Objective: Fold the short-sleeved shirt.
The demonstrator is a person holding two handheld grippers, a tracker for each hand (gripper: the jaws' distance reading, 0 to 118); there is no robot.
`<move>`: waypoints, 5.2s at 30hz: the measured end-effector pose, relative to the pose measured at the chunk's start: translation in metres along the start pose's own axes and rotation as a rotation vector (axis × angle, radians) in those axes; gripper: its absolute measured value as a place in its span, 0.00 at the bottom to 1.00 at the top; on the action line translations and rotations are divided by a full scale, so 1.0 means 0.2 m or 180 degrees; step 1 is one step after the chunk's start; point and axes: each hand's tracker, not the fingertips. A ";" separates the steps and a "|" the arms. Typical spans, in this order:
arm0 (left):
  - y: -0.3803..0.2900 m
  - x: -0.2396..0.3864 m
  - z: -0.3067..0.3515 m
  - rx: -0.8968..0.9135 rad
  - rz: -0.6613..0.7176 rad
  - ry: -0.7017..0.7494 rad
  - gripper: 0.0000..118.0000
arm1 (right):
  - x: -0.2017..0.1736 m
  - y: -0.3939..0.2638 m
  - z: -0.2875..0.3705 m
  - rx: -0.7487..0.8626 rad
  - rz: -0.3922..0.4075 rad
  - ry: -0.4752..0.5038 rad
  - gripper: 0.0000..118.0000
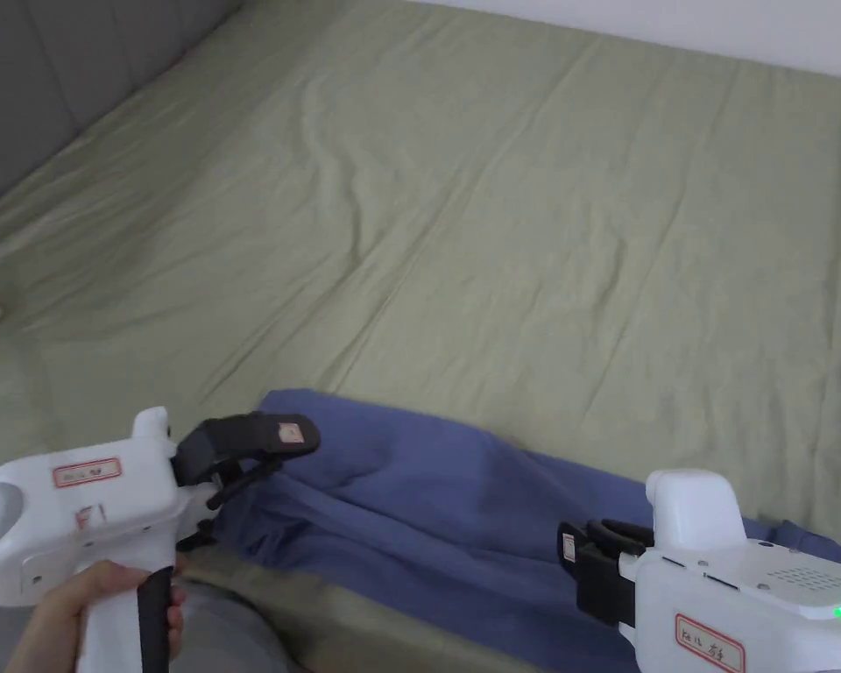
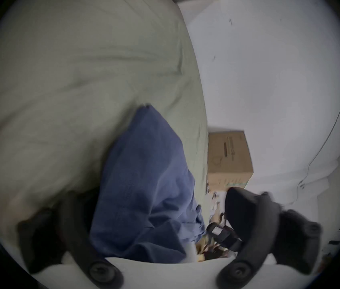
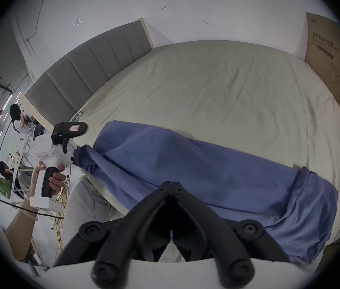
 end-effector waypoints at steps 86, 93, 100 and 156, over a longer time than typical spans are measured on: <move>-0.45 0.48 -0.65 -0.1014 -0.0963 0.0193 1.00 | 0.53 -0.22 0.52 0.0368 -0.0867 -0.0555 0.00; -0.50 0.46 -0.82 -0.1431 -0.1108 0.0000 0.86 | 0.46 -0.15 0.52 0.0337 -0.0717 -0.0570 0.00; -0.44 0.33 -0.86 -0.1488 -0.0785 0.0095 0.11 | 0.43 -0.13 0.52 0.0331 -0.0720 -0.0607 0.00; -0.63 1.22 -0.86 -0.1125 -0.2140 0.1544 0.76 | 0.77 -0.38 0.65 0.0480 -0.1213 -0.0694 0.00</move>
